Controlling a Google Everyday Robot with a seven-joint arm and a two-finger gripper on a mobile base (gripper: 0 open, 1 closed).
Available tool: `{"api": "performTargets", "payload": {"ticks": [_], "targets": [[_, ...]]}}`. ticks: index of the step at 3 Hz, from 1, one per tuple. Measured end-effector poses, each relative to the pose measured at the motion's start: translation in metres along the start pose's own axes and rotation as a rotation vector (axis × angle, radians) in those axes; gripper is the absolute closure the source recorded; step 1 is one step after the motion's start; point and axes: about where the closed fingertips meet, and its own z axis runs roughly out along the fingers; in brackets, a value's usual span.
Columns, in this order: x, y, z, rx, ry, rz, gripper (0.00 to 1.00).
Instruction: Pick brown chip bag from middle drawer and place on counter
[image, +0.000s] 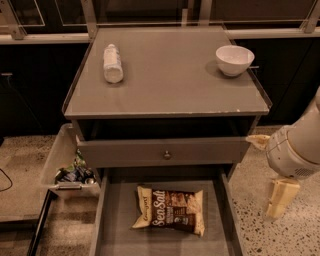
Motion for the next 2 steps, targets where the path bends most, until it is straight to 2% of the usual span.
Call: {"api": "performTargets", "payload": {"ticks": [1,2], "targets": [[0.001,0.015,0.049,-0.091,-0.035,0.021,0.00],[-0.007,0.032,0.119,-0.192,-0.089,-0.001,0.00]]}}
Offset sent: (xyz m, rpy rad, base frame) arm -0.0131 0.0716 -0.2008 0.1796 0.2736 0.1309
